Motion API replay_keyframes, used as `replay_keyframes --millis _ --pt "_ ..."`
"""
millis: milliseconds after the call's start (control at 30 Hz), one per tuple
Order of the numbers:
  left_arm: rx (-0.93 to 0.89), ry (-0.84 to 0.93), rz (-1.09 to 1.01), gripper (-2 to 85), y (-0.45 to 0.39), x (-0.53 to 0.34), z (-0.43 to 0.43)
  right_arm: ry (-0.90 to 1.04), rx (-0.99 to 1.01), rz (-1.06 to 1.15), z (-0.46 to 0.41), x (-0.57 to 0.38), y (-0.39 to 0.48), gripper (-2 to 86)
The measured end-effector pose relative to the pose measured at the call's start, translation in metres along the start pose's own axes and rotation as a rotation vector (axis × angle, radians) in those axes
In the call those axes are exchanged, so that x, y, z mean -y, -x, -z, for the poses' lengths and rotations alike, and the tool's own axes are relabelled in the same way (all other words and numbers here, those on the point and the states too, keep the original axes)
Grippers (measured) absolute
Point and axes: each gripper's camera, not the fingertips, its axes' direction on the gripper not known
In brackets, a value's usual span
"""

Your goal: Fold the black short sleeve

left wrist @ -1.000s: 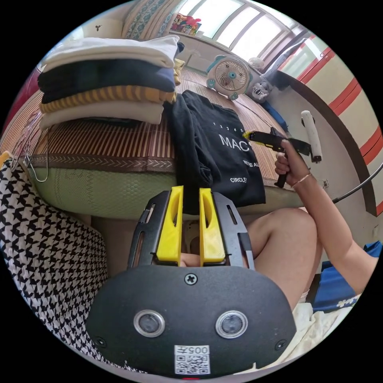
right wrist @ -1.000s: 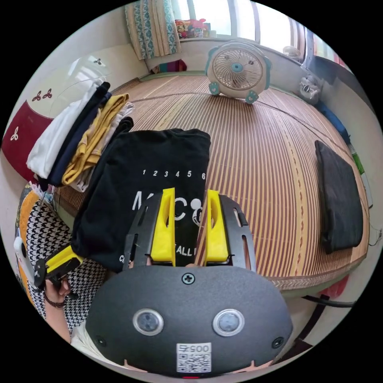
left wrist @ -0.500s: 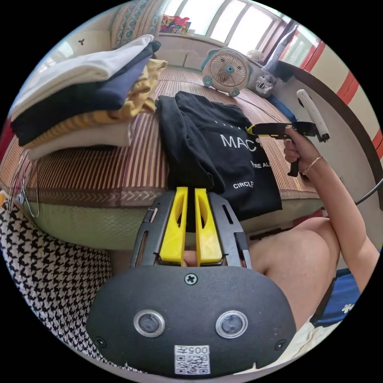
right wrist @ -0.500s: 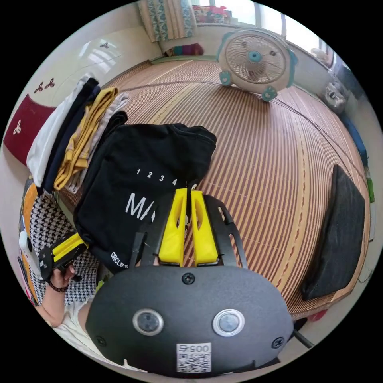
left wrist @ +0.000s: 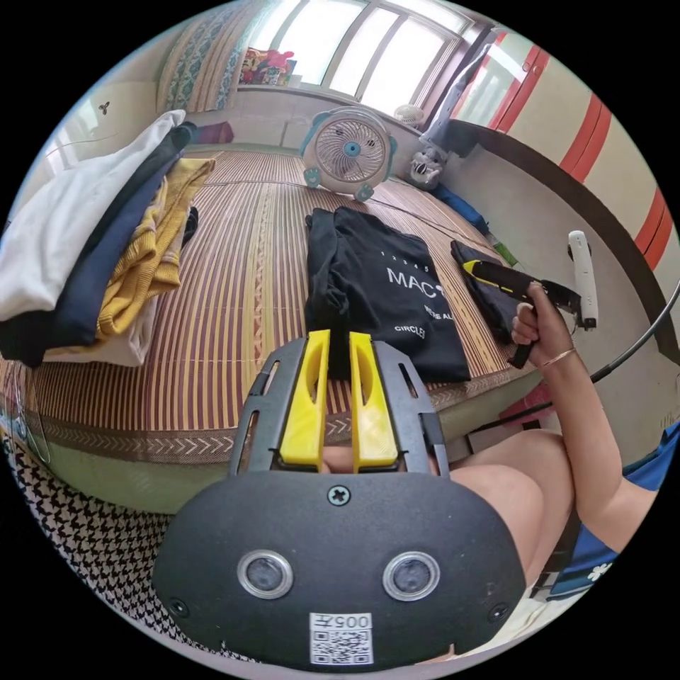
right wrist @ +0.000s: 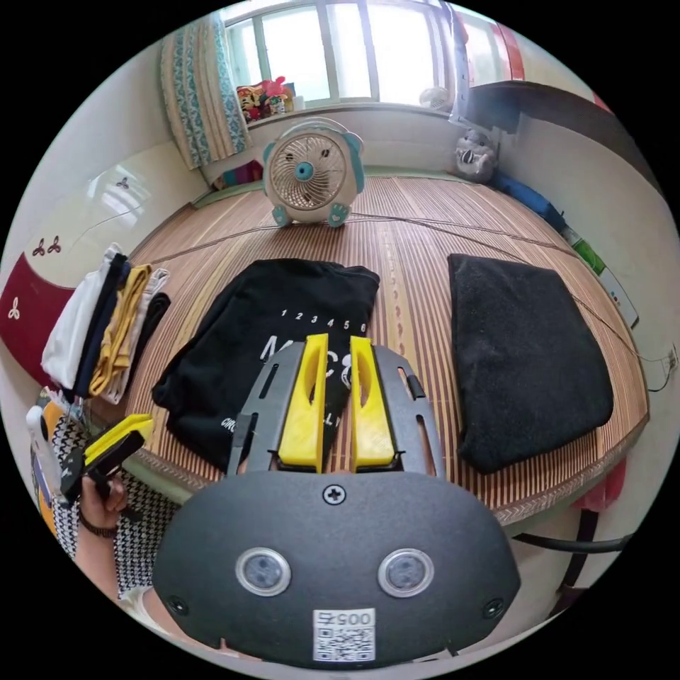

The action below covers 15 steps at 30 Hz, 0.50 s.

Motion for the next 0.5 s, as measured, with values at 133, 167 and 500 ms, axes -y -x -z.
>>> replay_keyframes --millis 133,167,500 --pt "-0.003 -0.009 -0.016 9.6 -0.003 0.010 0.004 0.003 0.016 0.071 0.020 -0.031 0.011 5.3" --pt "0.005 -0.009 -0.029 10.2 -0.006 0.016 0.002 0.008 0.009 0.084 0.022 -0.035 0.013 5.4" --pt "0.128 0.188 -0.015 6.7 -0.019 0.081 -0.060 0.002 0.052 0.298 0.056 -0.095 0.021 6.4"
